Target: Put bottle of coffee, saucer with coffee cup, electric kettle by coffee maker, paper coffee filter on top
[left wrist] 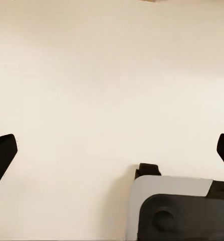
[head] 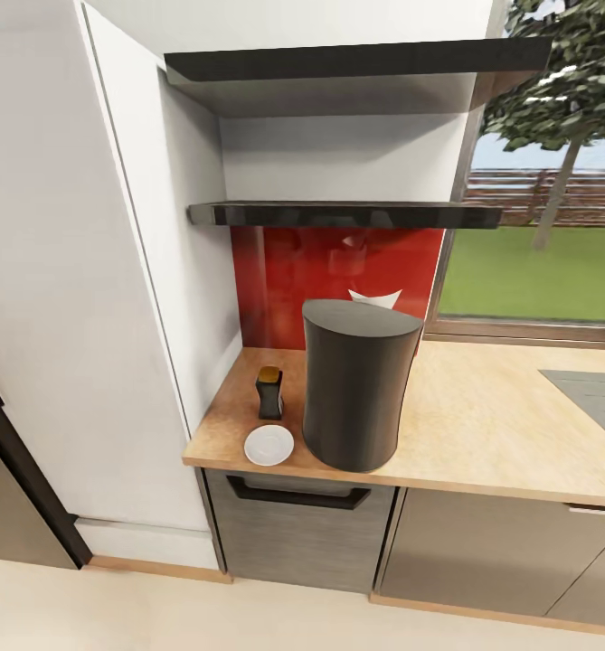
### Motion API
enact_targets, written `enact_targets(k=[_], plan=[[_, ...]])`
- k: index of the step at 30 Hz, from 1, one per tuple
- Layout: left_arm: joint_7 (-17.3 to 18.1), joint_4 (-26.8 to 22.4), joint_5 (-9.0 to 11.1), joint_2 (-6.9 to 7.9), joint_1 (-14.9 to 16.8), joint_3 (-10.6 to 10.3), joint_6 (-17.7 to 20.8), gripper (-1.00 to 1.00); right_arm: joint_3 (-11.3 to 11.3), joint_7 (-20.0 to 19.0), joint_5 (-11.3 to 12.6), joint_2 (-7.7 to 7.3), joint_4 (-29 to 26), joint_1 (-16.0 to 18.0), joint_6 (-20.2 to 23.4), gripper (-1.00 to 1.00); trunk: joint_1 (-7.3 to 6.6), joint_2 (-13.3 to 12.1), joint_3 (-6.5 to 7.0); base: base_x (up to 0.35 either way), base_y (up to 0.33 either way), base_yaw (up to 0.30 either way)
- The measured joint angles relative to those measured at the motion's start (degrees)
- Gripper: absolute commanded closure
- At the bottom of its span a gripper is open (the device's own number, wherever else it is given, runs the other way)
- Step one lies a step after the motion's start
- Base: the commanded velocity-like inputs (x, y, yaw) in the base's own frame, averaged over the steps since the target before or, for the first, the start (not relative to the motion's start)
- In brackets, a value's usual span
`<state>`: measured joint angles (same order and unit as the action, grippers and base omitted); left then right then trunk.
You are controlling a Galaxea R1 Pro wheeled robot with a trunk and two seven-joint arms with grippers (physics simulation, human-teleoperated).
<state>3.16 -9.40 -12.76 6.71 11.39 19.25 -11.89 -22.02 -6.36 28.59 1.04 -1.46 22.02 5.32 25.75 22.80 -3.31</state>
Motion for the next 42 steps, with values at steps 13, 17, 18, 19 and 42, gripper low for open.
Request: enact_targets(k=[13,17,18,19,42], plan=[[-0.30,0.28,-1.67,0.00,-0.37,0.03,-1.27,-1.00,0.18,0.30,2.10,-0.06,-0.24,-0.02,0.10,-1.00,0.00,0.00,0.00,0.000,0.000,-0.086],[-0.36,0.28,-1.59,-0.26,-0.36,0.09,-1.35,-1.00,0.86,0.30,2.10,-0.08,-0.22,-0.02,0.10,-1.00,0.00,0.00,0.00,0.000,0.000,-0.273],[-0.36,0.30,-1.59,-0.30,-0.36,0.13,-1.35,-1.00,1.05,0.30,2.08,-0.16,-0.22,-0.02,0.10,-1.00,0.00,0.00,0.00,0.000,0.000,-0.278],[-0.37,0.31,-1.58,-0.30,-0.36,0.20,-1.35,-1.00,1.21,0.30,2.07,-0.27,-0.21,-0.02,0.10,-1.00,0.00,0.00,0.00,0.000,0.000,-0.279],[-0.41,1.58,-1.64,2.18,-3.93,0.03,-0.56,-1.00,1.40,0.34,1.88,-1.28,0.04,0.01,0.02,-1.00,0.00,0.00,0.00,0.041,-0.109,-0.287]])
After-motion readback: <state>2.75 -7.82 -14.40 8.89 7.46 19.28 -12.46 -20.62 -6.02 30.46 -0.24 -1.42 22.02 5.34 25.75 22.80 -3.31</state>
